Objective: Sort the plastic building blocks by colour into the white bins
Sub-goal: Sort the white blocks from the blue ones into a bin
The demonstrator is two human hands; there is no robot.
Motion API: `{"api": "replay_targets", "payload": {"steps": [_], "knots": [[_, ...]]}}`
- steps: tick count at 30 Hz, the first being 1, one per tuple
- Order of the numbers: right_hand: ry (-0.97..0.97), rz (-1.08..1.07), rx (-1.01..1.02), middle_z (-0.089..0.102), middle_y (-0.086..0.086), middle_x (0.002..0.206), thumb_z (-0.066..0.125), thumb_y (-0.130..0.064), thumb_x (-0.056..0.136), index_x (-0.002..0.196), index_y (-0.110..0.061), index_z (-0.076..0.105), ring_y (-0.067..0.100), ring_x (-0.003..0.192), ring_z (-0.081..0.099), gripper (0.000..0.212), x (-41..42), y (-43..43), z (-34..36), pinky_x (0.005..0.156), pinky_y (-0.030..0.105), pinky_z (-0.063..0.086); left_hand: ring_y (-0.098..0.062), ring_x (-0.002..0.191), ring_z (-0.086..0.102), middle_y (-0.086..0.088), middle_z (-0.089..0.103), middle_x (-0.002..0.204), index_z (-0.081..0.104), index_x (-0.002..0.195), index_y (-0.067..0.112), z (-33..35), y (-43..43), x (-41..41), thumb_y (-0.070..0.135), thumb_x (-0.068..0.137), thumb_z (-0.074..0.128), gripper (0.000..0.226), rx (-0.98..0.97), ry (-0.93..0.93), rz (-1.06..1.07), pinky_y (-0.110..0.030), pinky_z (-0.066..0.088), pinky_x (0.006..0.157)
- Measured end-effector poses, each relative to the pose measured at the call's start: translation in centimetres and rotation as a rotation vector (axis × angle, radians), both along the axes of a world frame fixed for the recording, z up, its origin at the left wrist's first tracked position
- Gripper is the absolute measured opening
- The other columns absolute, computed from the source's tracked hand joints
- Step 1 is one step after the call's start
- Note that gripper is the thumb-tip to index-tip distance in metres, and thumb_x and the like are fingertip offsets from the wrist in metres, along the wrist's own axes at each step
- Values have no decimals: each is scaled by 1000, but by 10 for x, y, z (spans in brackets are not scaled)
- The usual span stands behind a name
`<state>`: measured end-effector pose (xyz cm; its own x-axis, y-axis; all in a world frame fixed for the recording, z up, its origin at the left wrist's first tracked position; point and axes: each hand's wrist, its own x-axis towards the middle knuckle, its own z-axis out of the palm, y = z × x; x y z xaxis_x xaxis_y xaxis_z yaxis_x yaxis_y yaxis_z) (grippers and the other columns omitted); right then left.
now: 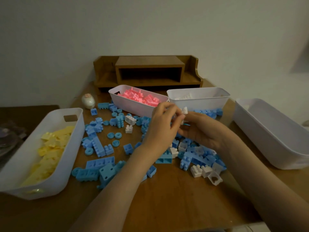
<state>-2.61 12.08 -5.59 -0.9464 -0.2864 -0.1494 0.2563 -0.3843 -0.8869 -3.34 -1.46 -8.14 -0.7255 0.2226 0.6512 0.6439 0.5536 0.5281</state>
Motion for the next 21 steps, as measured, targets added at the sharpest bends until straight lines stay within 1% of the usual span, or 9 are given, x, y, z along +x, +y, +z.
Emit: {"api": "replay_targets", "payload": {"steps": [4, 7, 9, 11, 13, 15, 17, 19, 21], "knots": [[24, 3, -101, 63, 9, 95, 50, -15, 93, 111, -2, 60, 17, 89, 60, 24, -18, 8, 7, 81, 26, 54, -16, 107, 44, -1, 48, 111, 60, 96, 13, 20, 10, -15, 23, 94, 55, 11, -37, -64, 1, -16, 32, 82], [80, -45, -155, 64, 7, 89, 46, -16, 96, 112, -3, 57, 13, 79, 61, 23, -38, 18, 13, 73, 21, 55, -17, 105, 45, -1, 50, 109, 61, 95, 14, 40, 23, -35, 22, 95, 54, 11, -40, -62, -26, -18, 30, 79], [157, -120, -93, 63, 6, 84, 43, -16, 98, 108, -2, 55, 10, 72, 62, 21, -55, 26, 18, 66, 18, 55, -15, 109, 41, 0, 52, 116, 63, 94, 12, 51, 34, -54, 21, 94, 55, 12, -64, -31, -7, -17, 28, 79], [292, -295, 241, 62, 11, 92, 44, -20, 99, 105, -3, 56, 16, 81, 62, 22, -77, 37, 19, 71, 23, 55, -16, 108, 41, -1, 52, 116, 63, 93, 12, 55, 44, -76, 20, 94, 55, 11, -95, -39, 24, -22, 33, 84], [467, -501, 788, 61, 17, 98, 50, -25, 96, 105, -4, 54, 25, 87, 60, 24, -100, 48, 17, 78, 37, 55, -19, 109, 41, -3, 52, 115, 62, 94, 14, 53, 53, -97, 21, 95, 52, 12, -164, -95, 66, -28, 36, 85], [571, -535, 1223, 60, 16, 98, 53, -24, 92, 105, -4, 52, 29, 89, 58, 24, -120, 59, 13, 80, 47, 50, -23, 109, 44, -5, 53, 113, 62, 98, 17, 45, 58, -116, 23, 96, 48, 15, -301, -177, 101, -32, 36, 83], [557, -478, 1440, 59, 15, 106, 52, -24, 92, 110, -6, 51, 31, 95, 56, 25, -133, 66, 4, 84, 47, 46, -26, 110, 49, -5, 57, 114, 62, 105, 20, 38, 60, -128, 25, 98, 42, 21, -532, -266, 149, -35, 36, 85], [463, -445, 1544, 59, 16, 114, 44, -31, 95, 116, -9, 49, 33, 102, 54, 31, -137, 69, 0, 91, 48, 43, -28, 113, 50, -6, 57, 117, 60, 115, 21, 35, 64, -133, 27, 100, 36, 28, -730, -317, 183, -38, 38, 93], [476, -392, 1575, 53, 15, 128, 43, -37, 94, 131, -12, 42, 34, 115, 49, 44, -137, 70, -4, 99, 51, 37, -27, 113, 52, -7, 58, 120, 56, 124, 18, 36, 70, -135, 24, 101, 34, 32, -789, -353, 170, -37, 39, 93]]}}
